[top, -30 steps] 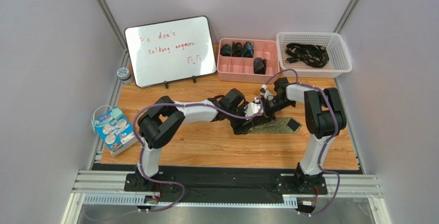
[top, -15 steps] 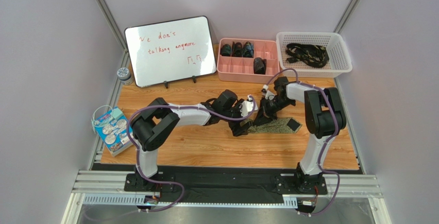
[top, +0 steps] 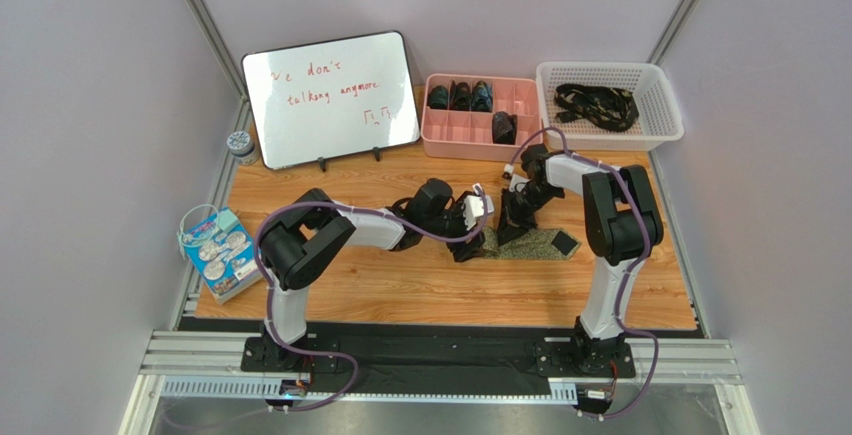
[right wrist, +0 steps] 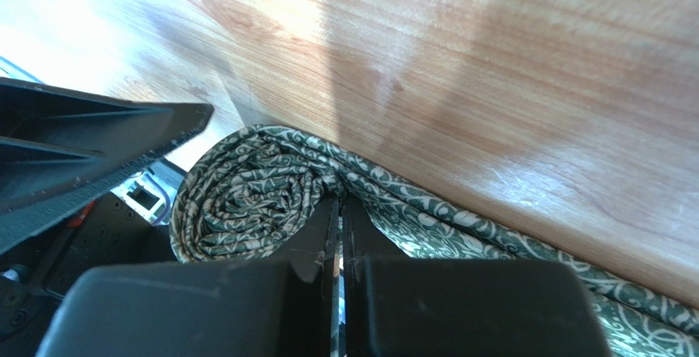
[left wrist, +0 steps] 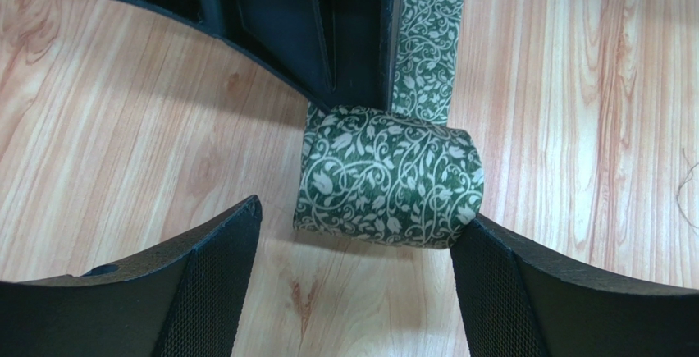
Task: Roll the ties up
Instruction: Roll the tie at the center of the board.
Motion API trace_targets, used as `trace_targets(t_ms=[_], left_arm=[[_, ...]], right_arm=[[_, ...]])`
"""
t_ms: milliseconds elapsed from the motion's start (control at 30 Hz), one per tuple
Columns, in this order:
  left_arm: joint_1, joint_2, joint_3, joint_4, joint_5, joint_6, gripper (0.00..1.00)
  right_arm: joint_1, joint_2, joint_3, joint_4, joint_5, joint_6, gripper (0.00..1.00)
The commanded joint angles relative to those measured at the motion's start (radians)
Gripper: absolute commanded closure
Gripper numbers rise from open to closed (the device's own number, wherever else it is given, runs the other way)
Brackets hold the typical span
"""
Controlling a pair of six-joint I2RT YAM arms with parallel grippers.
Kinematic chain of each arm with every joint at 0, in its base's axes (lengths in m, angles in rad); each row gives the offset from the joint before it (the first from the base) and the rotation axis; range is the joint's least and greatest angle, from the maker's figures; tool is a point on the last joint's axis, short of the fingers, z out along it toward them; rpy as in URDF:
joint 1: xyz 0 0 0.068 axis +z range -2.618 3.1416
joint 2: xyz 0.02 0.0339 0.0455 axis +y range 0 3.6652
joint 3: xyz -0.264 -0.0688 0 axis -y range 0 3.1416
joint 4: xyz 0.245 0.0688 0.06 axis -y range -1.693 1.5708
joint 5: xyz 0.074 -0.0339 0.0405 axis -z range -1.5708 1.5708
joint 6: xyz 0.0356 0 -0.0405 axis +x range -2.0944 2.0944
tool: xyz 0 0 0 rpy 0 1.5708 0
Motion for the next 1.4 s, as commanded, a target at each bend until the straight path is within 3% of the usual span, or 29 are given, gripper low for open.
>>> trace_targets(t_ms=[0, 200, 367, 500, 633, 700, 833, 900, 1133, 1367], left_arm=[[0.000, 0.021, 0.041, 0.104, 0.052, -0.026, 0.14], [-0.011, 0.036, 0.062, 0.084, 0.090, -0.054, 0.22], [-0.022, 0.064, 0.106, 0.011, 0.085, -0.058, 0.38], [-0.043, 0.081, 0.153, -0.162, 0.018, 0.018, 0.43], [-0.050, 0.093, 0.192, -0.350, -0.080, 0.119, 0.58], [-0.057, 0.073, 0.183, -0.422, -0.112, 0.173, 0.64], [-0.065, 0.101, 0.240, -0.569, -0.162, 0.215, 0.67], [-0.068, 0.110, 0.258, -0.632, -0.177, 0.225, 0.68], [-0.077, 0.147, 0.321, -0.709, -0.171, 0.259, 0.66], [-0.079, 0.178, 0.361, -0.746, -0.172, 0.250, 0.59]], right_arm=[[0.022, 0.077, -0.018, 0.100, 0.233, -0.020, 1.00], [0.035, 0.084, -0.002, 0.117, 0.219, 0.011, 1.00], [0.052, 0.072, -0.016, 0.163, 0.150, 0.049, 1.00], [0.054, 0.058, -0.018, 0.221, 0.098, 0.076, 1.00], [0.028, 0.035, 0.030, 0.184, 0.020, 0.030, 1.00], [-0.009, 0.023, 0.068, 0.123, -0.046, -0.006, 0.93], [-0.084, -0.028, 0.110, 0.003, -0.144, -0.110, 0.65], [-0.103, -0.049, 0.108, -0.059, -0.164, -0.148, 0.59], [-0.133, -0.084, 0.058, -0.118, -0.328, -0.204, 0.46], [-0.092, -0.072, -0.010, -0.041, -0.356, -0.152, 0.44]])
